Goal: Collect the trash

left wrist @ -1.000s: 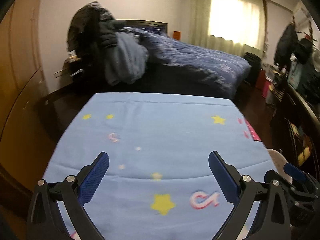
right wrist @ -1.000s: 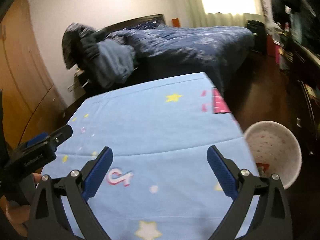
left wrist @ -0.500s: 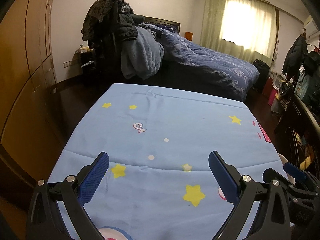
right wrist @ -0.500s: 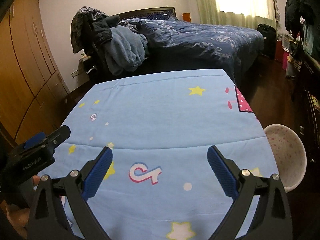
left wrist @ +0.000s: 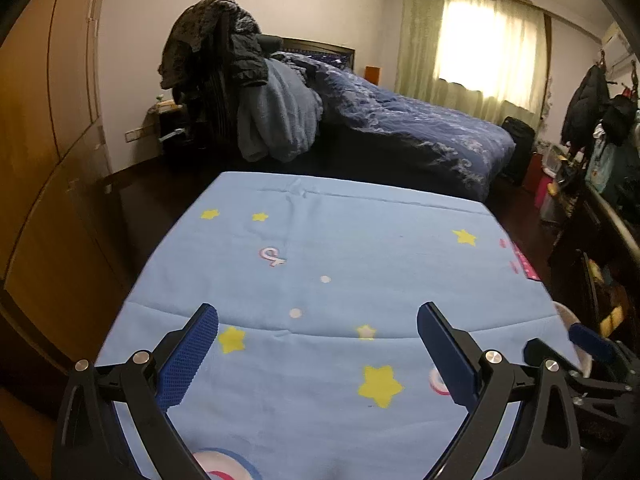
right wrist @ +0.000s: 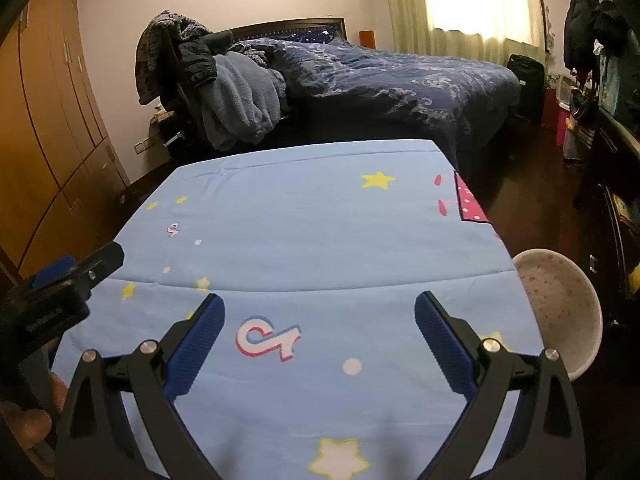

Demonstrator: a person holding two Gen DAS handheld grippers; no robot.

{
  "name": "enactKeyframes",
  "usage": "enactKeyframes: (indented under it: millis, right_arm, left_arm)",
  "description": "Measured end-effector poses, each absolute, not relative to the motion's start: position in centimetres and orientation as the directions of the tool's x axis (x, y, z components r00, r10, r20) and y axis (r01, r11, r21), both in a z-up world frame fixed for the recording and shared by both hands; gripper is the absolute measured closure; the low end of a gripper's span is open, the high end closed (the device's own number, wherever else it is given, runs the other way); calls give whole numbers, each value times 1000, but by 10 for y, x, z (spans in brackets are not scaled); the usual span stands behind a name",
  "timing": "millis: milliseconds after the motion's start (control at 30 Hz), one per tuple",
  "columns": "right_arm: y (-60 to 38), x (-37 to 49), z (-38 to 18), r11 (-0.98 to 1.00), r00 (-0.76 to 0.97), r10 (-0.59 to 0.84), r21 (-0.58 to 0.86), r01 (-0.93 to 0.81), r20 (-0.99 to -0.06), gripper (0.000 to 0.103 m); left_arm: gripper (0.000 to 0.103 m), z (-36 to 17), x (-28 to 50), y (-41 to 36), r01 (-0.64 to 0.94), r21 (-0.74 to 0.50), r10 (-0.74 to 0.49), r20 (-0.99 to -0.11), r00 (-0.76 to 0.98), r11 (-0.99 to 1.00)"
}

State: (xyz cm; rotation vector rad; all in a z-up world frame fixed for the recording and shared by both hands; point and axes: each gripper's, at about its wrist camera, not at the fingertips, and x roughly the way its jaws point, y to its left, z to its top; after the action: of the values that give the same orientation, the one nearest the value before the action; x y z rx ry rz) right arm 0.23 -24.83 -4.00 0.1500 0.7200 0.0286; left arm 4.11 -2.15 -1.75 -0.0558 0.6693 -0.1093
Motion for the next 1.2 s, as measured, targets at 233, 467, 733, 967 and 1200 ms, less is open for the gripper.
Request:
enactKeyframes:
  millis: [233, 467, 733, 967, 1200]
  right_arm:
    - [-253, -1, -39, 987, 754, 85, 157, 24, -651, 7]
    - [-252, -2, -39, 987, 755, 91, 159, 18, -649, 6]
    - [-247, 0, -39, 989, 750, 92, 148, 8, -655, 6]
    - [-243, 1, -37, 990, 748, 91, 138, 1, -657, 6]
    - [-243, -1, -37, 991, 752, 91, 136, -2, -653, 6]
  left_arm:
    - [4, -8, 37, -23, 90, -120, -144, -602, 785, 989]
    - [4, -1, 34, -23, 82, -104, -127, -578, 806, 991]
    - [4, -4, 36, -26, 62, -69, -91, -589, 803, 996]
    - [4, -8, 37, -22, 58, -89, -101, -602, 793, 994]
    - [4, -9, 37, -22, 58, -88, -99, -602, 792, 994]
